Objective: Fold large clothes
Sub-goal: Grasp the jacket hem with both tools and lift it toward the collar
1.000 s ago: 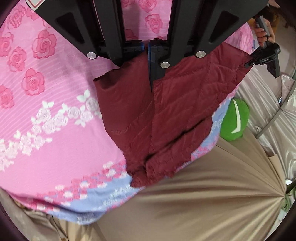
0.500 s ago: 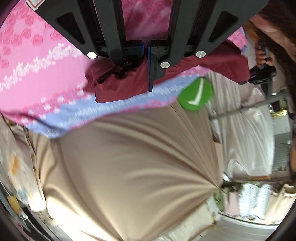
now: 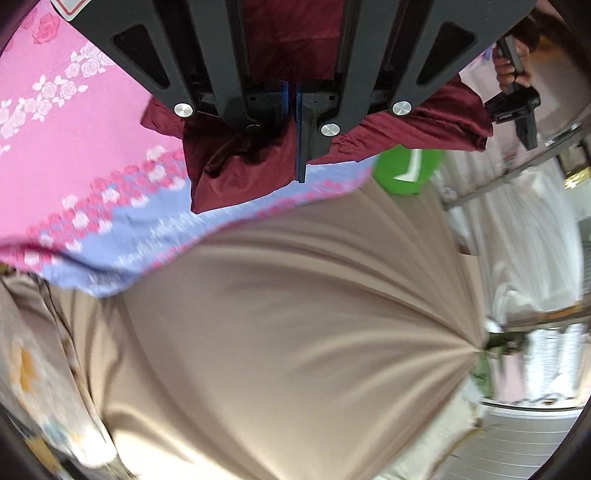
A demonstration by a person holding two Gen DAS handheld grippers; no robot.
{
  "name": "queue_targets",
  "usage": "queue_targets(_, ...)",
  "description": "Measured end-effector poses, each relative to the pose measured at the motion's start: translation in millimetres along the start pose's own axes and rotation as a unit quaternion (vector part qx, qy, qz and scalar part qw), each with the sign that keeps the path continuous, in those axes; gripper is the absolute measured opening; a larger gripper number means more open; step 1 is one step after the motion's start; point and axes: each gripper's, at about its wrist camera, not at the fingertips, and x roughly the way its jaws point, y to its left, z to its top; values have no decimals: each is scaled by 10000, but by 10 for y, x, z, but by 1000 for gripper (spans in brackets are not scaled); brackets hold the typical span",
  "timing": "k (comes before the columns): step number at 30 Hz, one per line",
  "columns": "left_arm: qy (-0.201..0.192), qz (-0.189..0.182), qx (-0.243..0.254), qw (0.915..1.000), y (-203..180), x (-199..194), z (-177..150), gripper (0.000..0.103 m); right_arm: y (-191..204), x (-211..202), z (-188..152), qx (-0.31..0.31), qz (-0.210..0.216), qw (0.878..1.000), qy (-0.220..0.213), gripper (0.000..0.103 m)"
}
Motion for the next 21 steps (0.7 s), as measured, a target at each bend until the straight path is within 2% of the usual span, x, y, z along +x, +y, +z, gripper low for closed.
queue_targets(4, 524, 697, 78, 9962, 183, 990, 78, 4, -349, 823, -34, 336, -517, 9967, 522, 2)
queue_targets(9, 1188, 1115, -133, 9866, 523, 1873, -27, 4, -726, 1592, -207, 670, -1052, 9860, 1104, 2)
queue_targets(13, 1512, 1283, -249, 9798, 669, 2271, -168, 5, -910, 1925, -338, 784, -1367, 9773, 1417, 2)
queue_targets(18, 1669, 1337, -316, 9764, 796, 2519, -363, 6, -1097, 2156, -518, 859, -1632, 9668, 1769, 2)
queue_targets(21, 1619, 1319, -360, 9773, 840, 2612, -471, 7, -1209, 2246, -610, 1030, -1692, 9595, 2001, 2)
